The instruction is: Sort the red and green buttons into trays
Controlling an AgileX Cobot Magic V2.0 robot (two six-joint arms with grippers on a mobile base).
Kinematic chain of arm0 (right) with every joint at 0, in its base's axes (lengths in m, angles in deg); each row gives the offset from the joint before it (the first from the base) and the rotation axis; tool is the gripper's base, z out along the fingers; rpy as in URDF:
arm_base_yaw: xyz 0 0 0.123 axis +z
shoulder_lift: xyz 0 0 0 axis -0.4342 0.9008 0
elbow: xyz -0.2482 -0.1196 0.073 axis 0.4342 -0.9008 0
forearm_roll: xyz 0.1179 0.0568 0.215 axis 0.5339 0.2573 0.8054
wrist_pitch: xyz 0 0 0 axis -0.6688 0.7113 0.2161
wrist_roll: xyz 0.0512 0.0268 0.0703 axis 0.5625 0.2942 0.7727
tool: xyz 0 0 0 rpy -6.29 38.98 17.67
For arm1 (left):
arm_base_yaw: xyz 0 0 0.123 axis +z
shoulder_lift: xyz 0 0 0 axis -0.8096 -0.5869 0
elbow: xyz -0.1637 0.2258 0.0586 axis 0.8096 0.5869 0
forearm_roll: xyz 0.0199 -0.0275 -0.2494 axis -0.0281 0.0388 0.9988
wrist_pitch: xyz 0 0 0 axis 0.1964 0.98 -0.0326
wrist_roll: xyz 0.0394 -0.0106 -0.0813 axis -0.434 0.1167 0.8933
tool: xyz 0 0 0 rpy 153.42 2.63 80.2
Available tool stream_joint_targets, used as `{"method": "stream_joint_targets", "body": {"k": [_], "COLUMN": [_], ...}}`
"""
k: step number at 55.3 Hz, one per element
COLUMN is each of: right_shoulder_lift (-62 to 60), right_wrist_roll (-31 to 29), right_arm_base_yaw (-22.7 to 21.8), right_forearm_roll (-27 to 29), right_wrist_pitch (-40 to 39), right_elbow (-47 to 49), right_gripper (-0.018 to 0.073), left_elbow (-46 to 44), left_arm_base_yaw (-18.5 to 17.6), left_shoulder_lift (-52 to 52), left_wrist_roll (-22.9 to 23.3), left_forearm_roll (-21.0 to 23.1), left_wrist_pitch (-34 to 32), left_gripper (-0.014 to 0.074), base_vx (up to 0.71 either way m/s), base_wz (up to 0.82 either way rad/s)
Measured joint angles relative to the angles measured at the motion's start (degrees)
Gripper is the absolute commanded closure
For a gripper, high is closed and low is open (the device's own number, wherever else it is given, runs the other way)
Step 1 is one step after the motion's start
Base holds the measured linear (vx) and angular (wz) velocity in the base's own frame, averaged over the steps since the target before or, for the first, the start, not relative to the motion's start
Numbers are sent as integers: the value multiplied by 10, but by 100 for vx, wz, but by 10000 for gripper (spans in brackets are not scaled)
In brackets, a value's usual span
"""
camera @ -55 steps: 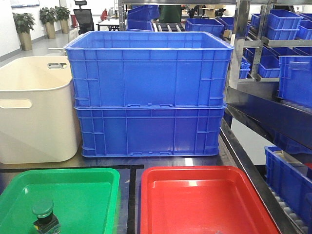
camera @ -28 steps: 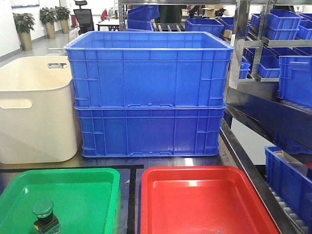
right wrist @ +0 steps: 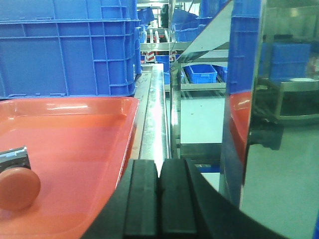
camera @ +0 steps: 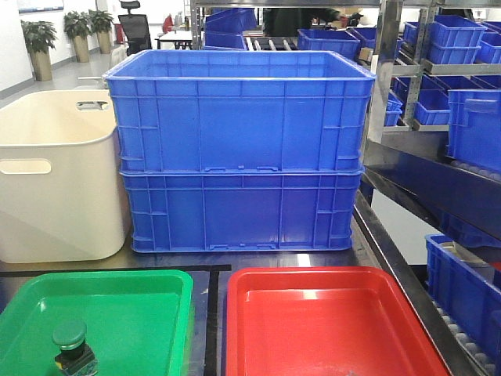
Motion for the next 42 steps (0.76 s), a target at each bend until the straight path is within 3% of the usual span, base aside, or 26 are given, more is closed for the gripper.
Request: {"method": "stream_joint_targets", "body": {"k": [42], "right_shoulder_lift": [0], "right_wrist_roll": [0], "right_arm_base_yaw": [0], "right_forearm_roll": [0], "right_wrist_pitch": [0], "right_elbow": [0], "right_gripper": [568], "left_elbow": [0], "left_arm_base_yaw": [0], "left_shoulder_lift": [0], "left_wrist_roll": [0], "left_forearm_roll": [0], "left_wrist_pitch": [0], "left_gripper": [603], "base_vx": [0], "base_wz": [0]}}
